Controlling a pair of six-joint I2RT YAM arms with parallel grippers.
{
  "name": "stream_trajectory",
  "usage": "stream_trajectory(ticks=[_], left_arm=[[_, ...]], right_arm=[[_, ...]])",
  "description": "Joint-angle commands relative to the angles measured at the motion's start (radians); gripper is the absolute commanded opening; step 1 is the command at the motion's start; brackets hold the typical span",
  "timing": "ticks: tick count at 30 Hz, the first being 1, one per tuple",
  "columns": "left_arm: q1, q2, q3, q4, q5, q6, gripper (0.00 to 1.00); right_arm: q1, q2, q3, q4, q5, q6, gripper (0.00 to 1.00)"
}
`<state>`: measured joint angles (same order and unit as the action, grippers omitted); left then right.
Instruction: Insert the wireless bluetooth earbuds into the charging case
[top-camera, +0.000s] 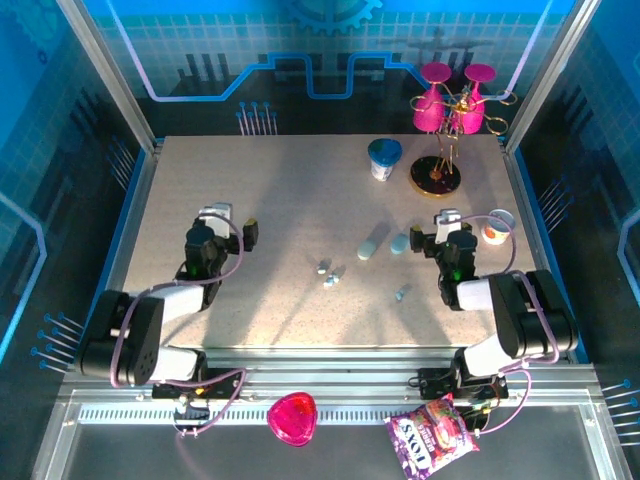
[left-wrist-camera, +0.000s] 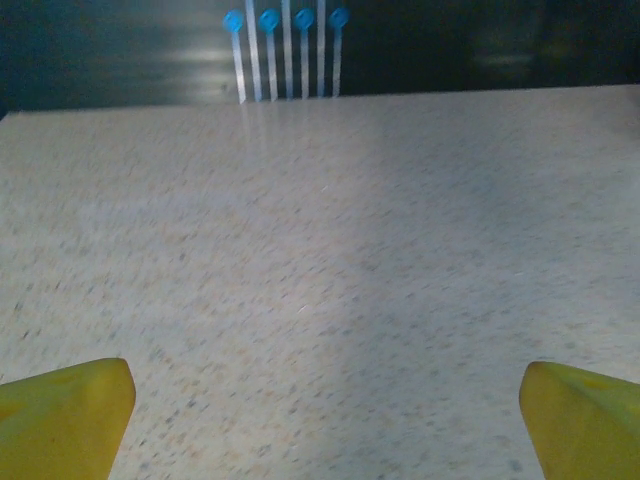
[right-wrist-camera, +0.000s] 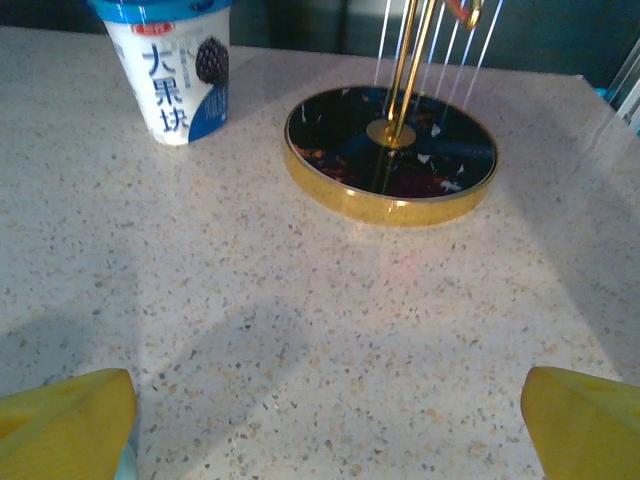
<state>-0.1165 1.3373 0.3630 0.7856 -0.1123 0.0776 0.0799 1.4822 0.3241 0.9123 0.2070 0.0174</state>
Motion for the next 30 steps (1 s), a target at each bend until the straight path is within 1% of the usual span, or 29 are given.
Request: stream_trajectory(ticks=[1,4,9,11,13,16,20,23,26,30], left_arm=[[-0.077,-0.098,0.045,-0.158,-0.051,0.083,0.99],[-0.153,-0.172,0.080,-0.271,-0.058,0.088,0.99],[-0.278,-0.246,0.143,-0.424,-0.046,0.061,0.99],[-0.327,-0.260,0.157,-0.447,-0.034,0.054,0.99],[-0.363,-0.269,0.167,-0.460,-0.014,0.046,0.99],[-0.399,-0.268,0.182,-0.465,0.061,0.033,0.99],[-0.428,-0.228,0.189,-0.397,0.115,-0.016,0.99],[-0.434,-0.198,0.178,-0.333,0.127,-0.041,0.99],[-0.434,-0.201,0.146,-0.271,0.093,-0.043,0.99],[-0.434,-0.233,0.124,-0.289,0.064,-0.027,0.99]], right_arm=[[0.016,-0.115,0.029,-0.076,-0.007,-0.024,1.00],[0.038,-0.206,0.065,-0.230,0.006,-0.020,1.00],[0.088,-0.332,0.177,-0.565,-0.006,0.096,1.00],[0.130,-0.364,0.205,-0.635,-0.021,0.117,1.00],[0.182,-0.387,0.239,-0.744,-0.005,0.155,1.00],[0.281,-0.401,0.285,-0.834,0.075,0.213,1.00],[0.404,-0.369,0.343,-0.912,0.179,0.304,1.00],[0.470,-0.299,0.400,-0.999,0.249,0.391,1.00],[0.538,-0.208,0.448,-1.074,0.342,0.482,1.00],[0.605,-0.095,0.510,-1.139,0.398,0.614,1.00]])
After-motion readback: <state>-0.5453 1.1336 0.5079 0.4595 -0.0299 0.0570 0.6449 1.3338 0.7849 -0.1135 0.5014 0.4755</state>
